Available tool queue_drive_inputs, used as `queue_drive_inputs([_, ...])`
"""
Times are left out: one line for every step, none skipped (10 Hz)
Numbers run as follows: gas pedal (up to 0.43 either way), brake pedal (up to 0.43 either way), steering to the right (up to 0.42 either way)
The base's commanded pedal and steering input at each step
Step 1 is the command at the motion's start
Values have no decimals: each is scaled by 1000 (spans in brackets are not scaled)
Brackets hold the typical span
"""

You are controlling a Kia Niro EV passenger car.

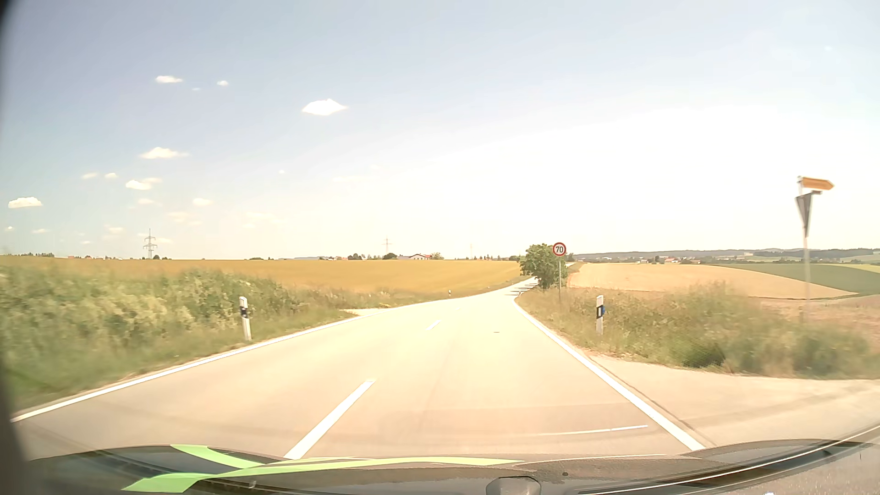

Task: Follow the waypoints while adhering to traffic rules and regulations

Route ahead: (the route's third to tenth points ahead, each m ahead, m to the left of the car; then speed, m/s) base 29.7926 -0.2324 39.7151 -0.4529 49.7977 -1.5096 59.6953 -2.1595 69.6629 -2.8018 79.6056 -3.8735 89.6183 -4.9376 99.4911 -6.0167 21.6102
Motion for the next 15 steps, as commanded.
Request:
queue_drive_inputs([209, 0, 8])
queue_drive_inputs([209, 0, 7])
queue_drive_inputs([209, 0, 7])
queue_drive_inputs([209, 0, 8])
queue_drive_inputs([220, 0, 8])
queue_drive_inputs([220, 0, 7])
queue_drive_inputs([220, 0, 8])
queue_drive_inputs([220, 0, 7])
queue_drive_inputs([220, 0, 7])
queue_drive_inputs([220, 0, 7])
queue_drive_inputs([220, 0, 7])
queue_drive_inputs([209, 0, 7])
queue_drive_inputs([177, 0, 7])
queue_drive_inputs([157, 0, 7])
queue_drive_inputs([157, 0, 7])
